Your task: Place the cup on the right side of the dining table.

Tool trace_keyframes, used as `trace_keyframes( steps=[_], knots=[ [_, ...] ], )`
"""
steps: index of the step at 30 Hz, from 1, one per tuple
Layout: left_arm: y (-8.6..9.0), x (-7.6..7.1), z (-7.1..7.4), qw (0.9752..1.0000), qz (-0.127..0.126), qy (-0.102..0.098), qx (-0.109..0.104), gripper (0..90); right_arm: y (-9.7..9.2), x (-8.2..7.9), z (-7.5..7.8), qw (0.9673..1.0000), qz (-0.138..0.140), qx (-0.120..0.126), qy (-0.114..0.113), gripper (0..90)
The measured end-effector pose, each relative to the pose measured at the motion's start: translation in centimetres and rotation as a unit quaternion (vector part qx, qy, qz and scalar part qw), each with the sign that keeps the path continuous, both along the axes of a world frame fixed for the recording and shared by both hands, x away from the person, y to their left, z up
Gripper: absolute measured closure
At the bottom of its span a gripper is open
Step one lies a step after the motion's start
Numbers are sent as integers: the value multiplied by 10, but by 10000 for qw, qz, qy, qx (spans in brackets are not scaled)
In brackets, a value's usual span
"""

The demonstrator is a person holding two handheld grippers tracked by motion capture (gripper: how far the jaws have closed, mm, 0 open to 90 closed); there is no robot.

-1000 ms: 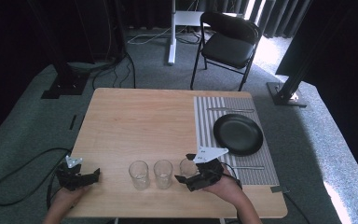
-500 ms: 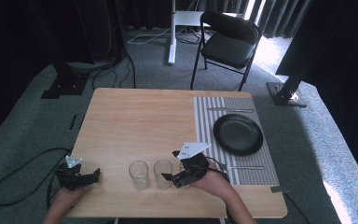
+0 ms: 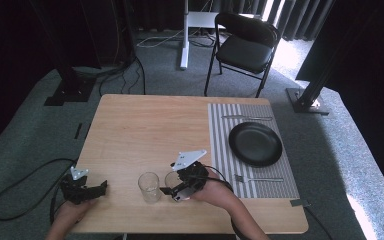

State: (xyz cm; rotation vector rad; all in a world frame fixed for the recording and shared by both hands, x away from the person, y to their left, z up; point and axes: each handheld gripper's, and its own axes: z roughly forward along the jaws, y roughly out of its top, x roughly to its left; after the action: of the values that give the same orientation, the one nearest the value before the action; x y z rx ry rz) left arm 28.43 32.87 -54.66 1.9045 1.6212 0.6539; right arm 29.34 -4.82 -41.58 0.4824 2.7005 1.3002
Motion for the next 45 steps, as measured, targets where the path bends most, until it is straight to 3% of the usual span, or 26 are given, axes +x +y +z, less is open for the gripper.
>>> trace_keyframes(
  steps=[7, 11, 13, 16, 26, 29, 45],
  knots=[
    [0, 0, 0, 10000, 3, -8, -1, 4, 20, 3, -1, 9998, 147, -112, 59, 166],
    [0, 0, 0, 10000, 0, -2, 0, 4, 33, 4, -2, 9993, 228, -309, 37, 166],
    [0, 0, 0, 10000, -1, 3, 0, 4, 36, 5, -1, 9993, 253, -266, 109, 166],
    [0, 0, 0, 10000, -2, 7, 1, 4, 41, 6, -2, 9989, 269, -393, 47, 166],
    [0, 0, 0, 10000, -2, 2, -2, 4, 57, 13, -9, 9972, 328, -646, 192, 166],
    [0, 0, 0, 10000, -2, 3, -1, 4, 66, 15, -12, 9957, 311, -855, 183, 166],
    [0, 0, 0, 10000, -14, 1, -3, 4, 85, 18, -22, 9891, 412, -1397, 208, 166]
  ],
)
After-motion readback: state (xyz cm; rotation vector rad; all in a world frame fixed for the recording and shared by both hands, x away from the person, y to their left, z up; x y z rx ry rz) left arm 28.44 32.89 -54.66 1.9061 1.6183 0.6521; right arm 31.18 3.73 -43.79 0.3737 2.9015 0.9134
